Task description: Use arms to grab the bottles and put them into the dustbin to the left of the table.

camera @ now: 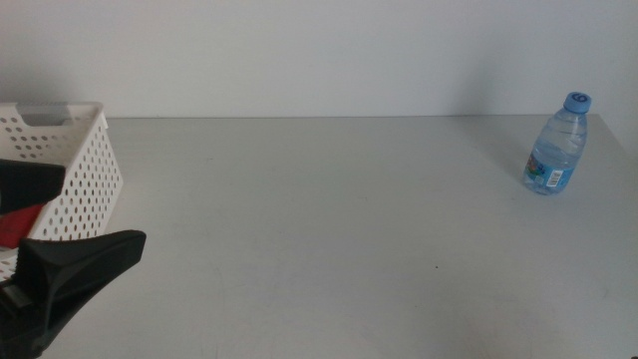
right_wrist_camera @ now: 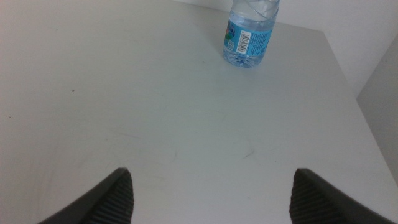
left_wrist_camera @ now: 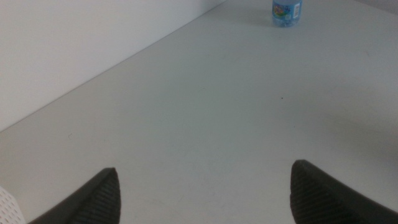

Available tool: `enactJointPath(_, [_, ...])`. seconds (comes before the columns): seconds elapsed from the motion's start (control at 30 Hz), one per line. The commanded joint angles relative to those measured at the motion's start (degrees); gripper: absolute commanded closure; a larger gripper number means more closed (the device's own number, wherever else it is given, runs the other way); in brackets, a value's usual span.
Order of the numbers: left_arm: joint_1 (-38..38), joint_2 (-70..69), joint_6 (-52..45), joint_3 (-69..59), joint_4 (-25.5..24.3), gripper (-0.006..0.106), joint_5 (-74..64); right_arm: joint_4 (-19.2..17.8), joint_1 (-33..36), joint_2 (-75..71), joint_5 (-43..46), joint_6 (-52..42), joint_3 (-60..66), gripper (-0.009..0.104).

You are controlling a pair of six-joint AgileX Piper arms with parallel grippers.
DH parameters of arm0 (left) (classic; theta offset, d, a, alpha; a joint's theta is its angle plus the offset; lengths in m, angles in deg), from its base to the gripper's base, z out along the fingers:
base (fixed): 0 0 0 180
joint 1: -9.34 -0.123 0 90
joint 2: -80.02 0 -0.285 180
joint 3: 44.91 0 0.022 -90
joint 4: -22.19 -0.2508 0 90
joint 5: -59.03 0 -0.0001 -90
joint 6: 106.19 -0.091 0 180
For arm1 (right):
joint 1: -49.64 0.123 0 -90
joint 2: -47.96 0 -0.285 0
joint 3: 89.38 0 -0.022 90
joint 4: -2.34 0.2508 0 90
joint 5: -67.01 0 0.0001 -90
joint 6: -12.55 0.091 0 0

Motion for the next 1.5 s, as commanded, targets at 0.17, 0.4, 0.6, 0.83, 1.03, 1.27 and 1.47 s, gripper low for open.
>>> enactJointPath(0.17, [0.5, 0.3, 1.0, 1.3, 0.2, 0.007, 4.3, 1.4, -0.3, 1.6, 4.1, -0.4, -2.7, 0.031])
enactJointPath(0.4, [0.5, 0.3, 1.0, 1.3, 0.2, 0.007, 4.3, 1.0, -0.3, 15.7, 19.7, -0.4, -5.0, 0.031])
enactJointPath(0.6, [0.5, 0.3, 1.0, 1.3, 0.2, 0.007, 4.3, 0.6, -0.3, 33.3, 42.6, -0.2, -5.0, 0.031])
enactJointPath(0.83, [0.5, 0.3, 1.0, 1.3, 0.2, 0.007, 4.3, -0.7, -0.3, 52.0, 71.0, 2.9, -5.0, 0.031])
enactJointPath(1.03, [0.5, 0.3, 1.0, 1.3, 0.2, 0.007, 4.3, -0.2, -0.3, 65.2, 86.6, 8.9, -5.0, 0.031])
enactJointPath(1.27, [0.5, 0.3, 1.0, 1.3, 0.2, 0.007, 4.3, 0.1, -0.3, 79.6, 98.6, 8.8, -7.6, 0.031])
enactJointPath(1.47, [0.5, 0.3, 1.0, 1.3, 0.2, 0.007, 4.3, 0.0, -0.3, 91.1, 98.6, 9.0, -13.7, 0.031])
